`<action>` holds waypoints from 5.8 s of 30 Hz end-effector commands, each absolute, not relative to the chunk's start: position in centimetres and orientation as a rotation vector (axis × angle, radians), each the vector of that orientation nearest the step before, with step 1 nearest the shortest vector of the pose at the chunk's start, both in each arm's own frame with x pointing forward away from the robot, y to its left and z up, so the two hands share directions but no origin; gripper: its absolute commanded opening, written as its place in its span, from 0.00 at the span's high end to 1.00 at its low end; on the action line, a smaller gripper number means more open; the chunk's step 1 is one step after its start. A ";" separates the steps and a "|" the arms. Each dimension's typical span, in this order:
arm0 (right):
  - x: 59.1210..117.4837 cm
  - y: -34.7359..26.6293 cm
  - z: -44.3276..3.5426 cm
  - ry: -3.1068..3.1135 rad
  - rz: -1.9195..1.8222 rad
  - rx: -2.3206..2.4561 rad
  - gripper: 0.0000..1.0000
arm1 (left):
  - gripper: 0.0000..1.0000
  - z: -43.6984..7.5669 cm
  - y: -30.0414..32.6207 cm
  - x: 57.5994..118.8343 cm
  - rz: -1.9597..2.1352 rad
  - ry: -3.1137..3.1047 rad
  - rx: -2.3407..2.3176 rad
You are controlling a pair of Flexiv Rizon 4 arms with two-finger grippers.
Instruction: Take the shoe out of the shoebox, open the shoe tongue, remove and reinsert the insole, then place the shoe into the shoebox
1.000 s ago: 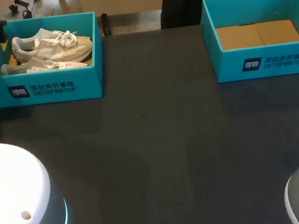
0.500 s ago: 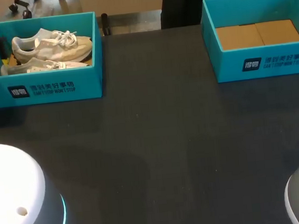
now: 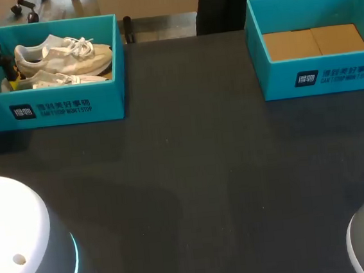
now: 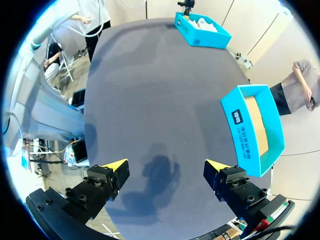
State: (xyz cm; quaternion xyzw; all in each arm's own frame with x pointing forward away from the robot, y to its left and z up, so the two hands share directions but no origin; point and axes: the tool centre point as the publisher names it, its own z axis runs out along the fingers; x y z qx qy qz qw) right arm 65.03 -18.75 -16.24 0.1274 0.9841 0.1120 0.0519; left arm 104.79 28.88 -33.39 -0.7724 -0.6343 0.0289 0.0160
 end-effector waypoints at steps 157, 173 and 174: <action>65.2 -18.7 -16.3 2.998 0.336 0.389 0.00 | 1.00 -16.0 10.0 86.0 -0.190 -2.000 -2.406; 65.2 -18.7 -16.3 2.998 0.336 0.389 0.00 | 1.00 -17.4 1.7 79.0 -0.119 -1.979 -2.463; 65.2 -18.7 -16.3 2.998 0.336 0.389 0.00 | 1.00 -17.6 1.3 78.8 -0.110 -1.975 -2.463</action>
